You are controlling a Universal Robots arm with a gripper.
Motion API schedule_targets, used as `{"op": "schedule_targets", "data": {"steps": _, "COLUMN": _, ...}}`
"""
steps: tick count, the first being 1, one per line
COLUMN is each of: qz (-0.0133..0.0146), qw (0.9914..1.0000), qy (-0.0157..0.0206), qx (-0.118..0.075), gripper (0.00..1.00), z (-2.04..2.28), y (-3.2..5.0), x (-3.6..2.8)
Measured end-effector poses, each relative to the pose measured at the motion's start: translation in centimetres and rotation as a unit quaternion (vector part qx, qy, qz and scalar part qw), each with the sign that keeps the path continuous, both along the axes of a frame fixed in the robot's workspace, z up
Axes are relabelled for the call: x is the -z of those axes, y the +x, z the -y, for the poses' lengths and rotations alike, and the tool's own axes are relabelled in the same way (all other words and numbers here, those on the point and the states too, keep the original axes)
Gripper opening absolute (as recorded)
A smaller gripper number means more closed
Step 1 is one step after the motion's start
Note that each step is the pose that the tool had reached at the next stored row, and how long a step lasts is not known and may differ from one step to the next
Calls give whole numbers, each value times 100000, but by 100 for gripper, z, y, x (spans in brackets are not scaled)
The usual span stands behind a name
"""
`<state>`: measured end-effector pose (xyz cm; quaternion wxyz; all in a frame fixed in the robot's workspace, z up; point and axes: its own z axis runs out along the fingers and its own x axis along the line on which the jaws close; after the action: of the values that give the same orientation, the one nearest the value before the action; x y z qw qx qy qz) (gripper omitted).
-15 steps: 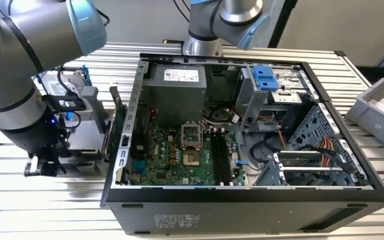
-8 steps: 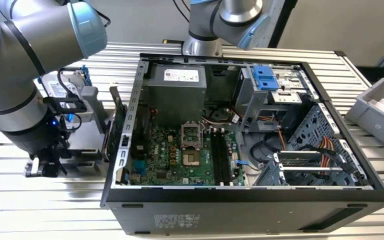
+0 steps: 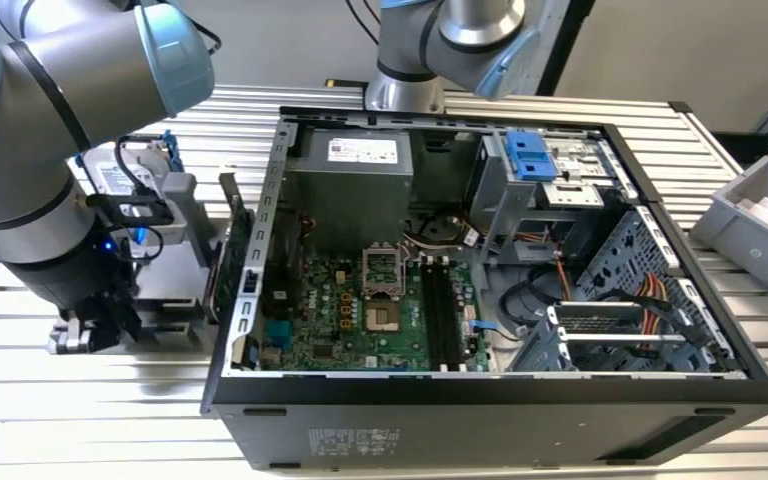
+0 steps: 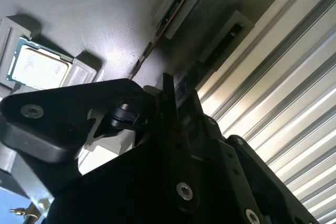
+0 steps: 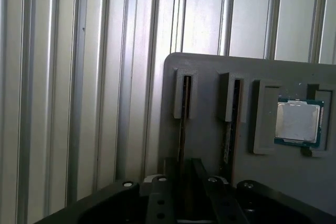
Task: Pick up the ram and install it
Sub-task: 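Pick up the ram and move it above insertion slot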
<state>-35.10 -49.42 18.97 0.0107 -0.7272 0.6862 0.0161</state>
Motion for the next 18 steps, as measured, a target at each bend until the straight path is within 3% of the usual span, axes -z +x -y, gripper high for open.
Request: {"op": "schedule_targets", "data": {"steps": 18, "qz": -2, "qw": 100000, "qy": -2, "qx": 1, "gripper": 0, "z": 0, "y": 0, "x": 2}}
